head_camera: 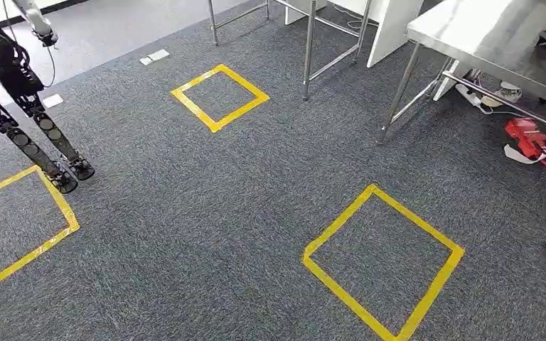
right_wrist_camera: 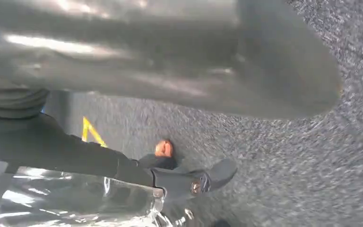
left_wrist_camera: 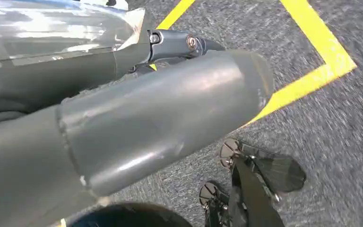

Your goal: Take the parts from the cabinet and place them on the table.

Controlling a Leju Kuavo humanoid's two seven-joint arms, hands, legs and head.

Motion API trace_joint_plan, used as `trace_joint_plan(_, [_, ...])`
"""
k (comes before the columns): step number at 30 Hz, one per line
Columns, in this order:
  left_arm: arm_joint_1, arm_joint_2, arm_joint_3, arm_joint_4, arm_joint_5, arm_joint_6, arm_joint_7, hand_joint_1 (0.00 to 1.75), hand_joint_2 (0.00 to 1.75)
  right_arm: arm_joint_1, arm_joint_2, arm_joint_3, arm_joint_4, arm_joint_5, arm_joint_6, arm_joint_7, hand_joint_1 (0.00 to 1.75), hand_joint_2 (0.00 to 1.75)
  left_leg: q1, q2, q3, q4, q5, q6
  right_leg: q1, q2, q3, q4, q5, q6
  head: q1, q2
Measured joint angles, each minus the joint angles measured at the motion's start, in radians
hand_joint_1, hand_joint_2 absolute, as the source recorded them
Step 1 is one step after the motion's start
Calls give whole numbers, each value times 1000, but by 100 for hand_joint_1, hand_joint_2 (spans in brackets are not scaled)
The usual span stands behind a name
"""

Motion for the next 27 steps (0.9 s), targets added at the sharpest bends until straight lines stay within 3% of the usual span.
trace_joint_plan(1, [0,-1,0,0,0,6,2,0,0,-2,0,10,0,10,0,14,0,0,-2,-22,-3,-1,-1,6,-1,-9,5,-3,-2,5,8,0])
trace_joint_plan(3, [1,-6,2,0,0,19,16,0,0,-7,1,34,0,30,2,44,0,0,-14,-44,-6,-1,-2,19,-3,-32,20,-11,-1,16,8,0])
trace_joint_plan(4, [1,-8,4,0,2,24,19,0,0,-9,2,43,0,38,6,53,0,0,-12,-57,-1,-13,6,29,4,-40,26,-10,-6,25,8,0])
trace_joint_plan(5, [1,-12,7,0,7,29,17,0,0,-10,1,53,1,45,9,62,0,0,-7,-67,2,-18,12,37,-8,10,14,9,-20,29,9,0])
trace_joint_plan(6, [0,-12,10,0,13,32,3,0,0,-8,2,62,1,50,9,58,0,0,-5,-76,-1,-19,16,46,-9,54,-7,57,-50,22,11,0])
trace_joint_plan(7, [-2,-13,15,0,21,34,-13,0,0,-7,4,71,1,58,10,55,0,0,-5,-89,-4,-19,17,49,-11,78,-46,138,-89,15,16,0])
trace_joint_plan(9, [-5,-13,24,0,29,36,-23,0,0,-7,7,86,2,65,10,55,0,0,-8,-118,-7,-19,19,51,-9,91,-129,301,-146,14,18,0])
trace_joint_plan(10, [-4,-13,27,0,31,37,-23,0,0,-8,7,91,2,66,10,55,0,0,-9,-133,-7,-19,19,51,-9,92,-146,331,-145,20,17,0])
trace_joint_plan(11, [-4,-13,30,0,33,39,-23,0,0,-9,6,96,2,73,10,56,0,0,-9,-149,-5,-18,19,51,-9,92,-138,304,-124,29,18,0])
trace_joint_plan(13, [-4,-12,39,0,44,42,-21,0,0,-10,6,110,2,87,13,59,0,0,-9,-179,-2,-18,19,50,-11,101,-69,142,-44,49,19,0])
trace_joint_plan(14, [-4,-13,44,0,50,47,-21,0,0,-11,5,118,3,98,15,59,0,0,-9,-191,-1,-17,19,48,-16,132,-30,49,-7,52,19,0])
trace_joint_plan(15, [-4,-13,51,0,55,54,-19,0,0,-10,5,127,4,107,16,58,0,0,-16,-201,-4,-9,17,41,-14,170,-20,4,6,45,21,0])
trace_joint_plan(16, [-4,-13,56,0,60,61,-18,0,0,-12,5,136,4,117,16,53,0,0,-17,-209,-6,-10,14,34,-13,155,-21,3,9,30,18,0])
trace_joint_plan(18, [0,-13,66,0,70,69,-17,0,0,-19,5,153,4,136,16,34,0,0,-13,-223,-8,-14,19,24,-6,144,-20,5,10,18,18,0])
trace_joint_plan(19, [3,-13,74,0,74,74,-16,0,0,-22,6,163,4,145,16,23,0,0,-12,-234,-13,-14,21,18,-12,131,-9,1,16,9,18,0])
trace_joint_plan(20, [4,-13,81,0,79,77,-16,0,0,-23,9,173,4,155,16,14,0,0,-9,-205,-18,2,9,16,-24,119,-6,-4,20,1,16,0])
trace_joint_plan(21, [3,-14,86,0,84,82,-16,0,0,-22,6,182,4,167,16,6,0,0,-14,-153,-37,42,-23,13,-23,110,-6,-5,20,-9,14,0])
trace_joint_plan(22, [2,-15,90,0,86,83,-16,0,0,-19,4,192,4,176,16,2,0,0,-12,-125,-71,115,-67,8,-20,97,-5,-5,19,-16,9,0])
trace_joint_plan(24, [0,-17,99,0,85,94,13,0,0,-17,-1,210,7,192,37,15,0,0,-5,-109,-151,274,-133,0,-14,70,-5,-4,16,-19,10,0])
trace_joint_plan(25, [2,-19,100,0,83,96,26,0,0,-16,-6,219,8,198,46,22,0,0,-2,-105,-174,317,-138,-4,-14,57,-5,-4,15,-21,9,0])
trace_joint_plan(26, [7,-21,101,0,81,96,28,0,0,-16,-10,227,8,200,51,23,0,0,2,-101,-169,301,-116,-6,-14,45,-4,-4,14,-22,10,0])
trace_joint_plan(27, [10,-22,101,0,76,93,28,0,0,-16,-13,233,9,199,53,23,0,0,5,-97,-145,249,-83,-8,-14,37,-2,-4,12,-21,8,0])
